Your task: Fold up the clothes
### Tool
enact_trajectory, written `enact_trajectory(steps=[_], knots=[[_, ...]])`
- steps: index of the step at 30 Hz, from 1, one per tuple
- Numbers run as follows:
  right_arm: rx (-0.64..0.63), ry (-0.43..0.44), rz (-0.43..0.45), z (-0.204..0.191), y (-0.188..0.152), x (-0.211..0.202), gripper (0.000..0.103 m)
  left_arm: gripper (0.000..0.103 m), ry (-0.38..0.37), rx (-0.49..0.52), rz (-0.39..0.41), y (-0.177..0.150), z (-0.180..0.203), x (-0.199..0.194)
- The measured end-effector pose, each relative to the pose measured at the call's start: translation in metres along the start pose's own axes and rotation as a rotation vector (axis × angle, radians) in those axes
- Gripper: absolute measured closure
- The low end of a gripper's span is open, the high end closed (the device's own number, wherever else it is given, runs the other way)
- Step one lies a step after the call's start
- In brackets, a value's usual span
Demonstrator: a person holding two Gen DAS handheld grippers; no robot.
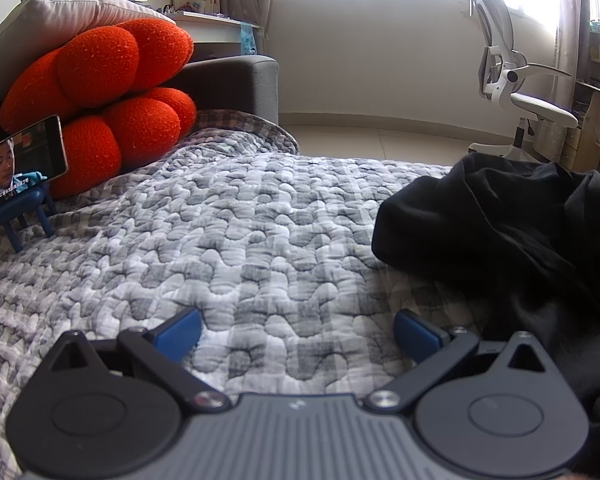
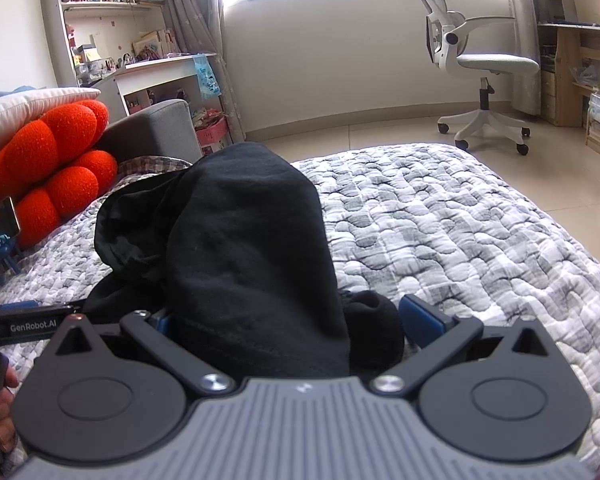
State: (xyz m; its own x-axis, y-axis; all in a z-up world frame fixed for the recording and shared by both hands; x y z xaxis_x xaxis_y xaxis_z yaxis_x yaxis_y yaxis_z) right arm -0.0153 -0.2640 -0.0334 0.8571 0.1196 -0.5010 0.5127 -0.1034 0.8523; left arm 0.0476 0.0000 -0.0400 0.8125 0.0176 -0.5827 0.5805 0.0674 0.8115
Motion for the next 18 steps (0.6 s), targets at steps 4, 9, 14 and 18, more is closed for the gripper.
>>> enact_trajectory(steps=[4, 9, 14, 18], knots=[[0.017, 0.013, 0.008, 0.0011, 0.0, -0.0004, 0.0, 0.0, -0.001, 0.0, 0.001, 0.0, 0.0002, -0.0003], [0.037, 0.03, 0.017, 0.0027, -0.0004, -0.0013, 0.0, 0.0, 0.0, 0.002, 0.001, -0.0002, 0.0003, 0.0002], [0.066, 0.05, 0.028, 0.0053, 0.0, -0.0026, 0.0, 0.0, 0.002, 0.005, 0.001, -0.0003, 0.0008, 0.0005], [0.057, 0.041, 0.024, 0.0032, 0.0008, -0.002, 0.0, 0.0, 0.003, 0.008, 0.0, -0.0003, 0.0013, 0.0007]])
Point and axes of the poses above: each gripper's, at about its wrist camera, not at the fingertips, and x roughly the way its jaws point, z to its right, y to its top, the point moved 7 cm from there along x, roughly the way its jaws point, and after that the axes turned 6 degrees about -x, right-handed, at the moved point
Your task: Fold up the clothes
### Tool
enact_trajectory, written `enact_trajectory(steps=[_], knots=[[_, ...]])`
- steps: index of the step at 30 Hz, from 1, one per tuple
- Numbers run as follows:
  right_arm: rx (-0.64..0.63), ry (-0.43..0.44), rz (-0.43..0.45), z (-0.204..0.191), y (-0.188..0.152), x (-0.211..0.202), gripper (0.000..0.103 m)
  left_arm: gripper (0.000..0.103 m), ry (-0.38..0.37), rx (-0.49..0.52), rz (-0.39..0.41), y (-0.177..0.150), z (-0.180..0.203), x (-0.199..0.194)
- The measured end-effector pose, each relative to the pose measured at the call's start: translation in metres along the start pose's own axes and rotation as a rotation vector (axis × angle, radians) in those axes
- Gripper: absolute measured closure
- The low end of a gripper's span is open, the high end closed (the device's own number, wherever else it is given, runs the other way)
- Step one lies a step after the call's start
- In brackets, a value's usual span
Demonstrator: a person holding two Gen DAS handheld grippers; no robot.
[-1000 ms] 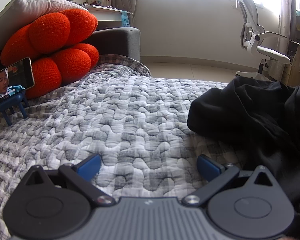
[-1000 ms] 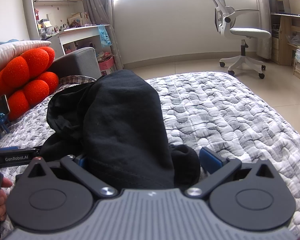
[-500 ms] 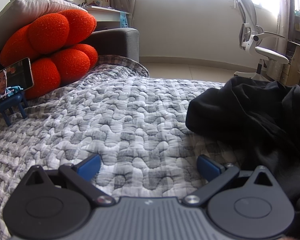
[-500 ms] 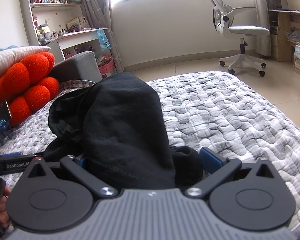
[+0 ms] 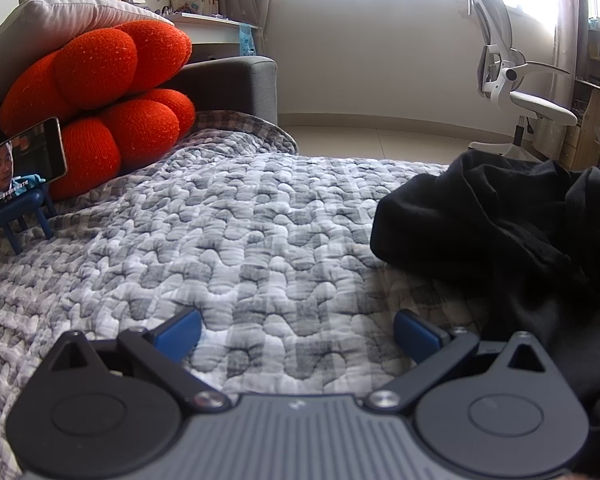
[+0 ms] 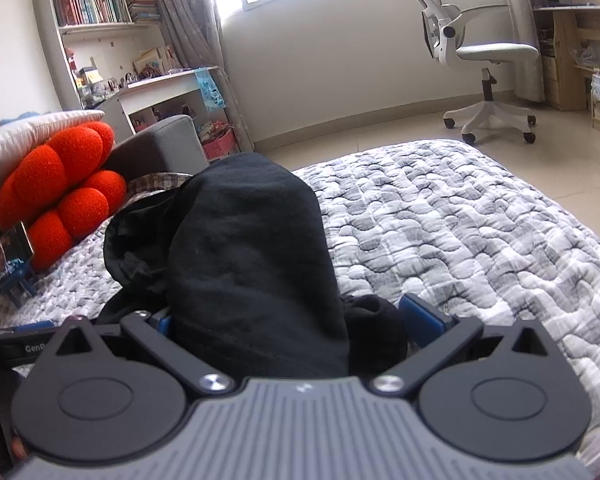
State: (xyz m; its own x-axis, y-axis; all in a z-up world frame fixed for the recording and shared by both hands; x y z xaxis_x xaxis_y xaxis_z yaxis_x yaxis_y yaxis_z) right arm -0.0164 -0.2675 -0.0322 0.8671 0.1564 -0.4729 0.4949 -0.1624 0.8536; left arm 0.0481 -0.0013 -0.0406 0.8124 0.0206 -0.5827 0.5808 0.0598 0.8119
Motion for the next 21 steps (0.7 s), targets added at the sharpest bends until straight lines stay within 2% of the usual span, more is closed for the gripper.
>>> enact_trajectory(steps=[4, 5, 6, 7, 9, 10, 12, 16, 19, 21], knots=[[-0.008, -0.014, -0.002, 0.0, 0.001, -0.002, 0.0, 0.0, -0.007, -0.003, -0.004, 0.0, 0.0, 0.0], [-0.009, -0.02, -0.002, 0.001, 0.002, -0.004, 0.005, 0.0, -0.014, -0.004, -0.006, 0.0, -0.001, -0.001], [-0.01, -0.024, 0.0, 0.001, 0.002, -0.007, 0.016, 0.0, -0.025, -0.006, -0.007, 0.0, -0.002, -0.002], [-0.014, -0.02, 0.008, 0.001, 0.004, -0.012, 0.024, 0.0, -0.037, -0.009, -0.008, 0.0, -0.003, -0.003], [-0.048, -0.016, 0.04, 0.001, 0.012, -0.026, 0.052, 0.0, -0.069, -0.018, -0.006, -0.001, -0.006, -0.007], [-0.066, -0.016, 0.056, 0.002, 0.016, -0.033, 0.061, 0.0, -0.085, -0.024, -0.006, -0.001, -0.008, -0.01], [-0.104, -0.05, 0.086, 0.01, 0.029, -0.047, 0.097, 0.0, -0.112, -0.041, -0.012, 0.0, -0.012, -0.014], [-0.121, -0.115, 0.159, 0.033, 0.057, -0.077, 0.098, 0.0, -0.193, -0.11, -0.009, 0.005, -0.017, -0.027], [-0.197, -0.199, 0.243, 0.034, 0.074, -0.102, 0.098, 0.0, -0.27, -0.137, -0.002, 0.013, -0.009, -0.038], [-0.214, -0.194, 0.285, 0.031, 0.085, -0.115, 0.098, 0.0, -0.333, -0.137, 0.011, 0.021, 0.002, -0.047]])
Point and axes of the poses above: each gripper's, at about its wrist camera, not at the fingertips, and x roughly the way its jaws point, z to its right, y to its top, the point moved 7 cm from there along x, roughly the way its jaws point, and after that the axes turned 6 degrees about -x, right-handed, at the moved point
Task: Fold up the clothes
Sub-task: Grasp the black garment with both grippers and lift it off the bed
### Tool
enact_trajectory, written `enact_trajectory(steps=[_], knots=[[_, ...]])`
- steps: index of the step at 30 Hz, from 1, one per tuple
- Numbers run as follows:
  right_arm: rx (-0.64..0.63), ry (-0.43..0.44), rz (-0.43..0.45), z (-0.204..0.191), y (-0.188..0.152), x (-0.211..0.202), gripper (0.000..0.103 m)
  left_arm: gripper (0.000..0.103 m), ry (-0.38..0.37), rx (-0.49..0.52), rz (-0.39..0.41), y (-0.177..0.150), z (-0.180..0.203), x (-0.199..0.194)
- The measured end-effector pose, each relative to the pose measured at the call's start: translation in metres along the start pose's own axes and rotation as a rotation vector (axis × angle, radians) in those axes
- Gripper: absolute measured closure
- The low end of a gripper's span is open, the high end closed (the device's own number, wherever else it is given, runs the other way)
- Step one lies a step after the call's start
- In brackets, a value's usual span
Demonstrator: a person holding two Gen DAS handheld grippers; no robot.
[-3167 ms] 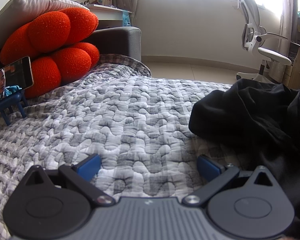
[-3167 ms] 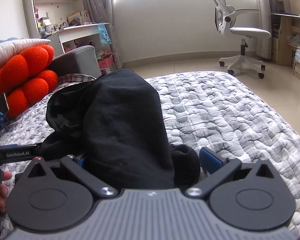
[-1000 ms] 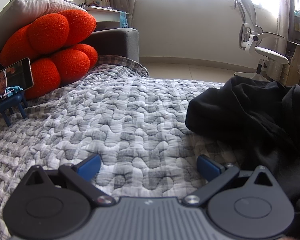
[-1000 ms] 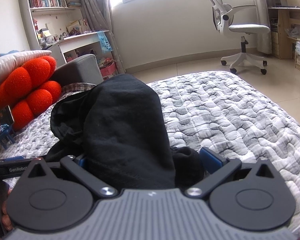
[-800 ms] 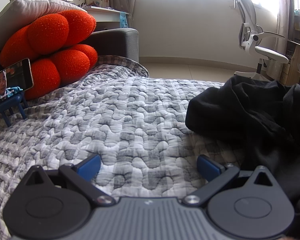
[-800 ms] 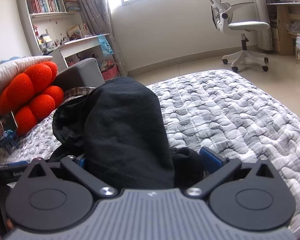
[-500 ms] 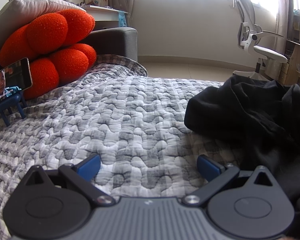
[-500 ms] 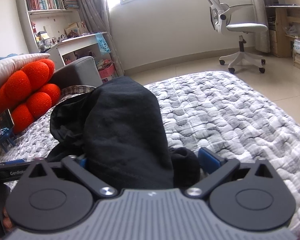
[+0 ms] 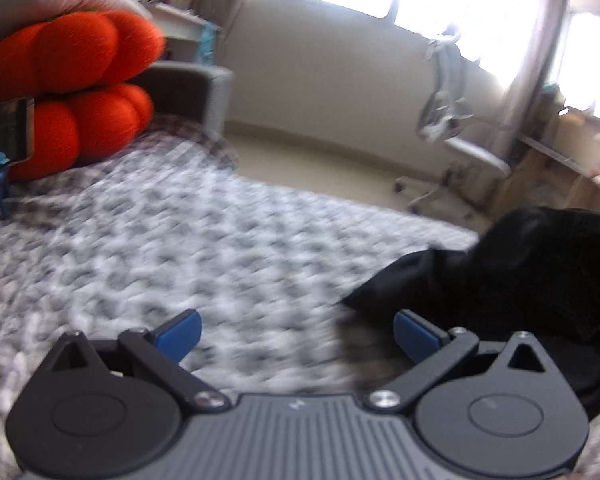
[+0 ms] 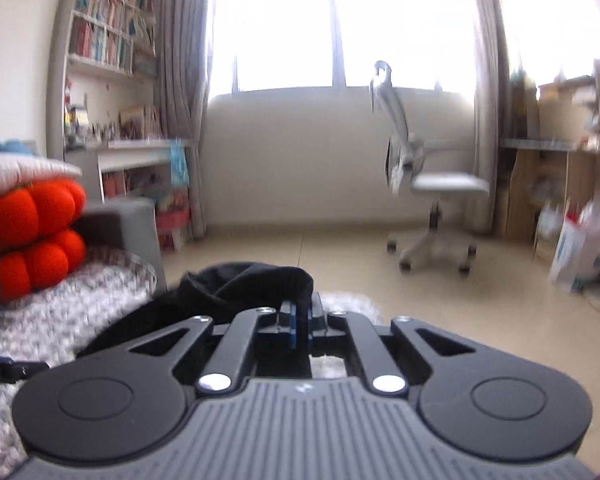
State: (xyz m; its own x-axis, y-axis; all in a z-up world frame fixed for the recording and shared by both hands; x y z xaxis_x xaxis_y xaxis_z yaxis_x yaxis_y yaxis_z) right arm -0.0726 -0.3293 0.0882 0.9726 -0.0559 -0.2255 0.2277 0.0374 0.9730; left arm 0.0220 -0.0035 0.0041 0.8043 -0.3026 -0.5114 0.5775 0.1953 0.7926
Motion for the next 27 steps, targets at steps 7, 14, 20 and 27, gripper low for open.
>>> enact_trajectory(steps=[7, 14, 20, 27], knots=[[-0.059, 0.035, 0.144, -0.003, 0.045, -0.029, 0.098, 0.0, -0.18, 0.244, 0.004, 0.002, 0.082, 0.003], [-0.078, 0.225, 0.312, -0.017, 0.109, -0.074, 0.098, 0.023, -0.343, 0.392, 0.009, 0.003, 0.144, 0.017], [-0.119, 0.308, 0.405, -0.025, 0.141, -0.099, 0.098, 0.092, -0.429, 0.305, 0.06, 0.026, 0.156, -0.009], [-0.166, 0.201, 0.374, 0.003, 0.148, -0.078, 0.098, 0.095, -0.274, 0.166, 0.337, 0.114, 0.089, -0.116]])
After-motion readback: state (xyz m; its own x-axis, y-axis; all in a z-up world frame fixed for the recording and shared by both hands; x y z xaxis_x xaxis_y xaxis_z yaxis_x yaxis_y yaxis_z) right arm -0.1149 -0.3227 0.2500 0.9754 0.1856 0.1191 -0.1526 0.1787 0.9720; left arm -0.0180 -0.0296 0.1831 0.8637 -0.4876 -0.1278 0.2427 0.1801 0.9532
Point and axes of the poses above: each gripper's, at about its wrist camera, not at the fingertips, and x roughly the way its jaws point, z to its right, y to its top, the point moved 7 cm from there along x, roughly the way its jaws point, and after that the axes turned 6 degrees about -x, right-handed, at the moved point
